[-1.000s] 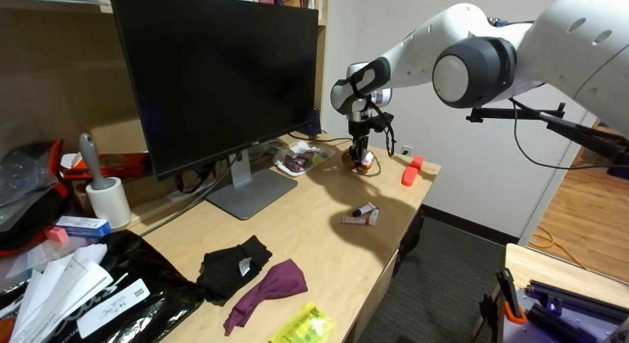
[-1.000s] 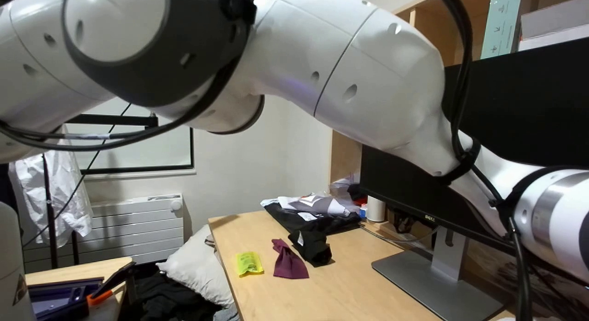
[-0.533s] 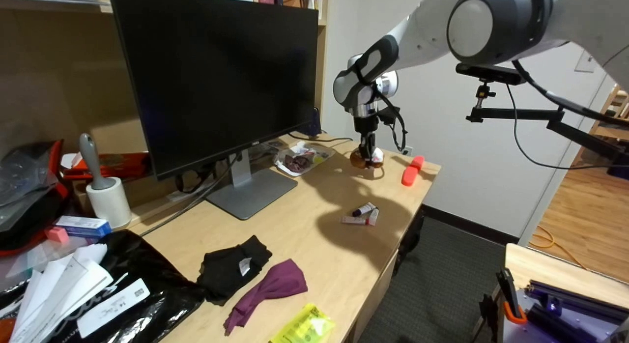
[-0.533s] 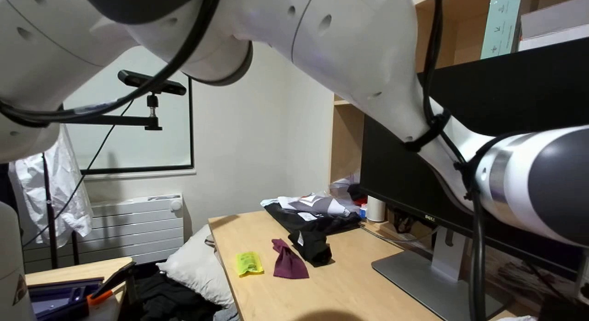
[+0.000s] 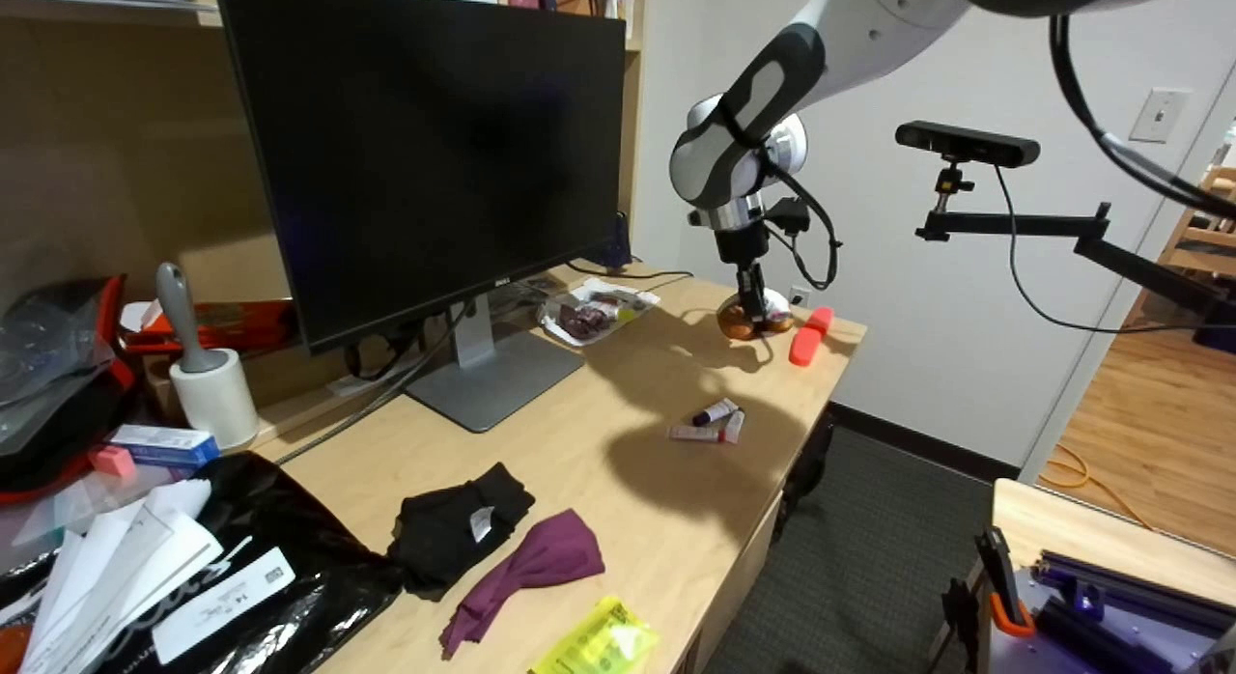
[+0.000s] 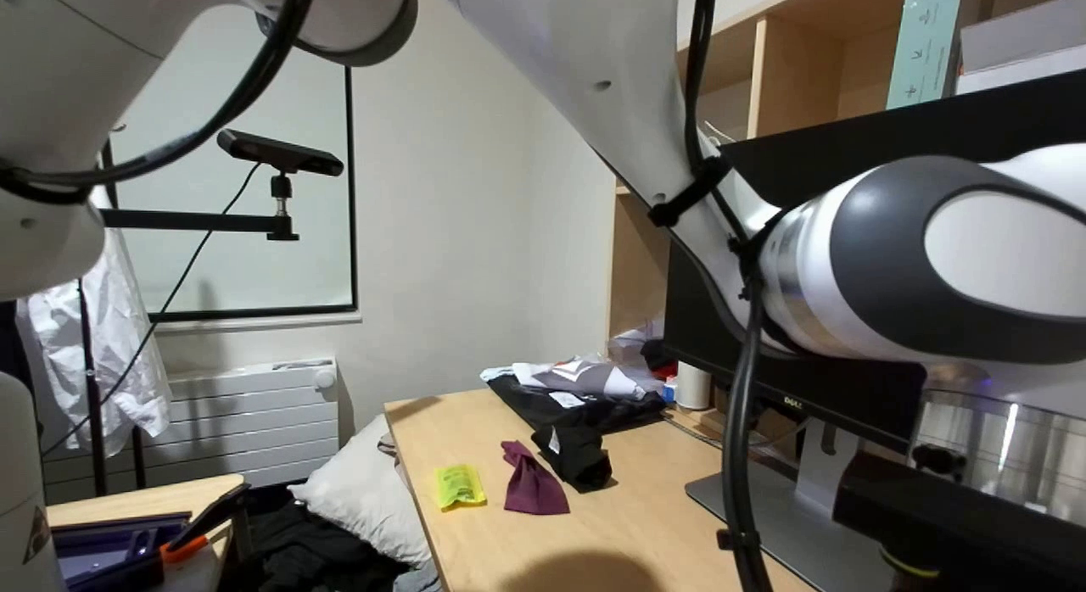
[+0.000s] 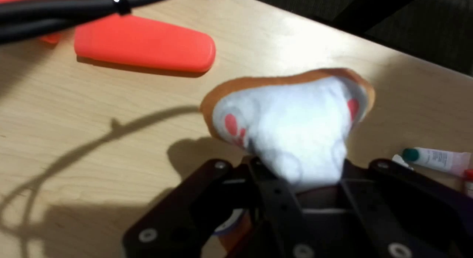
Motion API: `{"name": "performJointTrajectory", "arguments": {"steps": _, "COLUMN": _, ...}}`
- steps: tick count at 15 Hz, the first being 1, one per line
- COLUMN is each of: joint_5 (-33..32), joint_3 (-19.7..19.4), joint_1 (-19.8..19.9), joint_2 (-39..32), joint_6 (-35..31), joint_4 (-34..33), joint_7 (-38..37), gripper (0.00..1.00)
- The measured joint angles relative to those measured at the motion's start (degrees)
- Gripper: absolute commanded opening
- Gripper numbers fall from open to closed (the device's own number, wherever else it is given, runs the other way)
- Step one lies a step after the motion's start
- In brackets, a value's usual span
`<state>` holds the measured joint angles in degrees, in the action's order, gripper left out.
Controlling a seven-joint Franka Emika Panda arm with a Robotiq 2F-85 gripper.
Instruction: Move the stuffed toy away from the computer
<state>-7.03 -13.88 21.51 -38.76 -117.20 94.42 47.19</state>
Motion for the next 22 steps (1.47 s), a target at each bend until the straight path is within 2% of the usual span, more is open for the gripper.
{"name": "performJointTrajectory", "arguments": {"steps": 5, "joint_5": -0.2, "joint_3": 0.2, "joint_1": 0.1, "joint_2": 0.6, "joint_6": -0.4, "joint_4": 0.8, "joint_7": -0.5, "gripper": 0.1}}
{"name": "performJointTrajectory", "arguments": {"steps": 8, "joint_5": 3.0, "joint_3": 2.7, "joint_1": 0.9, "joint_2": 1.5, "joint_6": -6.7, "joint_4": 3.1, "joint_7": -0.9, "gripper": 0.1}}
{"name": "performJointTrajectory", "arguments": {"steps": 15, "joint_5": 14.8, "joint_3": 14.2, "joint_1": 0.8, "joint_2": 11.5, "joint_6": -31.6, "joint_4": 25.1, "joint_7": -0.2, "gripper": 0.1}}
{"name": "performJointTrajectory", "arguments": {"steps": 18, "joint_5": 17.3, "joint_3": 18.3, "joint_1": 0.8, "joint_2": 15.6, "joint_6": -38.9, "joint_4": 35.6, "joint_7": 1.6, "gripper": 0.1}}
{"name": "performJointTrajectory", "arguments": {"steps": 19, "joint_5": 18.2, "joint_3": 19.5, "joint_1": 0.8, "joint_2": 16.9, "joint_6": -41.3, "joint_4": 39.2, "joint_7": 2.8, "gripper": 0.15}}
{"name": "performJointTrajectory", "arguments": {"steps": 22, "joint_5": 21.1, "joint_3": 22.7, "joint_1": 1.8, "joint_2": 20.3, "joint_6": -44.3, "joint_4": 46.6, "joint_7": 6.0, "gripper": 0.15}}
